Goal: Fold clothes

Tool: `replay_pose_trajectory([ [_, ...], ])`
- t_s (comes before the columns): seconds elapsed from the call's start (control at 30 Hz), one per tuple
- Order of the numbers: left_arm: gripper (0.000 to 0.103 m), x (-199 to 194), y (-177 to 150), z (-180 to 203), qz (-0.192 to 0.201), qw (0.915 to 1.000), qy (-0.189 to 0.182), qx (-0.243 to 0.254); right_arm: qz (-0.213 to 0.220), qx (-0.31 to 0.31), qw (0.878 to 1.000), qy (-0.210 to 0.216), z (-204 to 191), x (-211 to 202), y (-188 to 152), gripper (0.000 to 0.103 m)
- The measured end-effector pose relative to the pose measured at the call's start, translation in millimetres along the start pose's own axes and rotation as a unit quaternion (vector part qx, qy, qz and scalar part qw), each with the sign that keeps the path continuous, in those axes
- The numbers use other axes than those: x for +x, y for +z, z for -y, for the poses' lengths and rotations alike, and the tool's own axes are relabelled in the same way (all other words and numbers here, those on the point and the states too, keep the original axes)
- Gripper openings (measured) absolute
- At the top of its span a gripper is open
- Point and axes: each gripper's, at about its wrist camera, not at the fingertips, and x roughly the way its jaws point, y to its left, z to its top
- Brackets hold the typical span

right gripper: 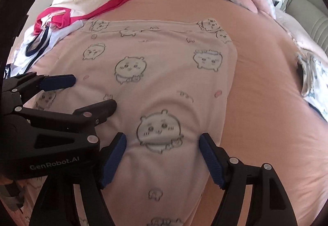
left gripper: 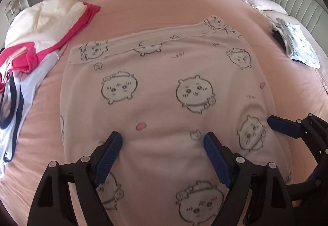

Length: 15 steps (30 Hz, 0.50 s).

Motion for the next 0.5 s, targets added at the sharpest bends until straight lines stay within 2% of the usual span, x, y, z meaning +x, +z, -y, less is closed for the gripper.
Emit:
replay_pose_trajectory([
  [0.17, 0.084, -19.5, -33.0, 1.5, 0.001, 0.9999, 0.003, -0.01, 0.004, 0.003, 1.0, -0.004, 1.2, -18.5, -27.6, 0.074],
  [0.27, 0.084, -32.5, -54.1, 2.5, 0.001, 0.9998, 0.007, -0.018, 0.003, 0.013, 1.0, 0.008, 7.7, -31.6, -48.4, 0.076],
  [0.5, 0.084, -62.8, -103.3, 4.8, 0.001, 0.9992, 0.015, -0.037, 0.002, -0.013, 1.0, -0.002, 6.8, -60.8, -90.5, 0.077],
])
